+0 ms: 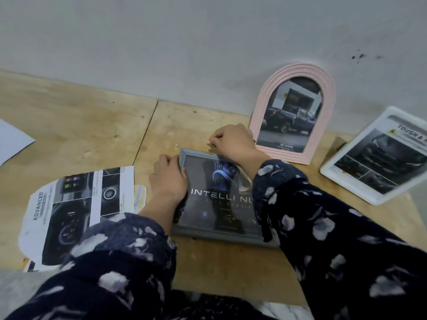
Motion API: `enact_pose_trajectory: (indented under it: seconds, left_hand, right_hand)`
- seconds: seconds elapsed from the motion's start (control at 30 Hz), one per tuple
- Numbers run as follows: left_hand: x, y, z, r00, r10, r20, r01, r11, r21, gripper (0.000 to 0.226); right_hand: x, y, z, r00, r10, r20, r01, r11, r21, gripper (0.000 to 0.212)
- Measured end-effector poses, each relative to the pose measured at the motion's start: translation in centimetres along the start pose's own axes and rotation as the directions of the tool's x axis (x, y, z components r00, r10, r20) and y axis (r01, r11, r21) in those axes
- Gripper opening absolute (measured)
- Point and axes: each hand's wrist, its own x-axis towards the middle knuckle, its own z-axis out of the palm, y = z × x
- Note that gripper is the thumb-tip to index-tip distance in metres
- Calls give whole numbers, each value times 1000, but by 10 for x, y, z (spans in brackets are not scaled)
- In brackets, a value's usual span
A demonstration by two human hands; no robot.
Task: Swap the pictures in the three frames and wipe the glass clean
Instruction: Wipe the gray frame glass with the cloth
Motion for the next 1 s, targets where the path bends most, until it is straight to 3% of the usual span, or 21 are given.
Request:
enact_pose_trajectory:
  seconds: [0.27, 0.57, 0.8, 1.0]
  left_hand:
    - [-18, -4, 13, 994, -28, -102, 30, 999, 18, 38]
    - [-21, -12, 15, 990, -2, -141, 0, 1000, -19, 40]
    - [-20, -8, 17, 988, -44, -150, 37, 998, -52, 40]
    - [-21, -9, 18, 988, -29, -151, 26, 999, -25, 40]
  right_hand:
    - [7, -33, 51, 945, -321, 66, 327, 936, -133, 24]
    - [-1, -32, 60, 946, -323, 25, 323, 939, -119, 22]
    - [-10, 11, 53, 976, -212, 50, 215, 974, -70, 21]
    - [-26, 56, 58, 978, -168, -121, 168, 986, -16, 23]
